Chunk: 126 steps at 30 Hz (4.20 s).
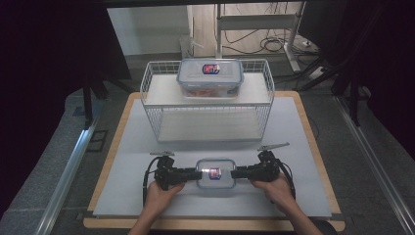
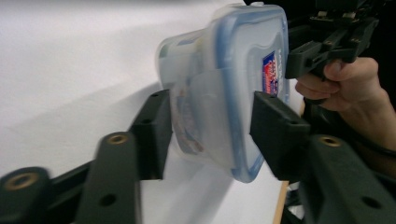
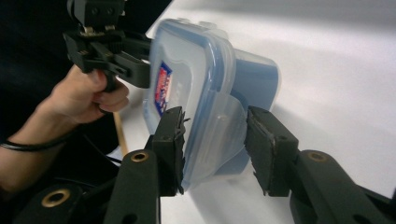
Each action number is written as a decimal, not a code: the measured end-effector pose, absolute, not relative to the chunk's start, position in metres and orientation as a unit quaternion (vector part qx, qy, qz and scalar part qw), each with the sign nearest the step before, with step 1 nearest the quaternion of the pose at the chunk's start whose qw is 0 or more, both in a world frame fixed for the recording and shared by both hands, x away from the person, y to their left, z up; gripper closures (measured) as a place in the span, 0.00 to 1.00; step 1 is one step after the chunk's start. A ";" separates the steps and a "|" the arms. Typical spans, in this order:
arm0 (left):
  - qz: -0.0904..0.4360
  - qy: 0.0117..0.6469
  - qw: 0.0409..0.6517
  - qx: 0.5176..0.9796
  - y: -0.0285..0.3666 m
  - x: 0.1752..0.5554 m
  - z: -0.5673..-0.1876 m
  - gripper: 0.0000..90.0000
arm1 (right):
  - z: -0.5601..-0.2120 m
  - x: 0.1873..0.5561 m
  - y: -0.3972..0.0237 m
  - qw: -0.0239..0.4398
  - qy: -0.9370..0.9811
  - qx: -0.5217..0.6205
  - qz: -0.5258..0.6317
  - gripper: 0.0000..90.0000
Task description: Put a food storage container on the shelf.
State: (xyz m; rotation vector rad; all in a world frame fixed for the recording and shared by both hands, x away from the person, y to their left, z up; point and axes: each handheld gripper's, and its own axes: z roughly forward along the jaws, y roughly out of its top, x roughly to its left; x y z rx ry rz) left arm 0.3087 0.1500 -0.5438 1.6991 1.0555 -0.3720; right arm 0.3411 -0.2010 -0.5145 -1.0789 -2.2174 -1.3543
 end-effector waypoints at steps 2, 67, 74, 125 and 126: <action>-0.170 0.441 0.533 0.702 0.151 0.310 -0.546 0.54 | -0.515 0.342 -0.201 0.165 -0.777 -0.380 -0.475 0.64; -0.048 0.397 0.601 0.692 0.178 0.422 -0.277 0.63 | -0.264 0.444 -0.173 0.042 -0.726 -0.350 -0.591 0.64; -0.055 0.408 0.607 0.680 0.181 0.441 -0.273 0.63 | -0.255 0.468 -0.169 0.051 -0.716 -0.364 -0.593 0.64; 0.117 0.367 0.572 0.724 0.175 0.412 -0.300 0.14 | -0.283 0.460 -0.169 -0.113 -0.764 -0.319 -0.549 0.31; 0.118 0.362 0.572 0.726 0.176 0.408 -0.303 0.14 | -0.286 0.458 -0.170 -0.116 -0.767 -0.316 -0.547 0.30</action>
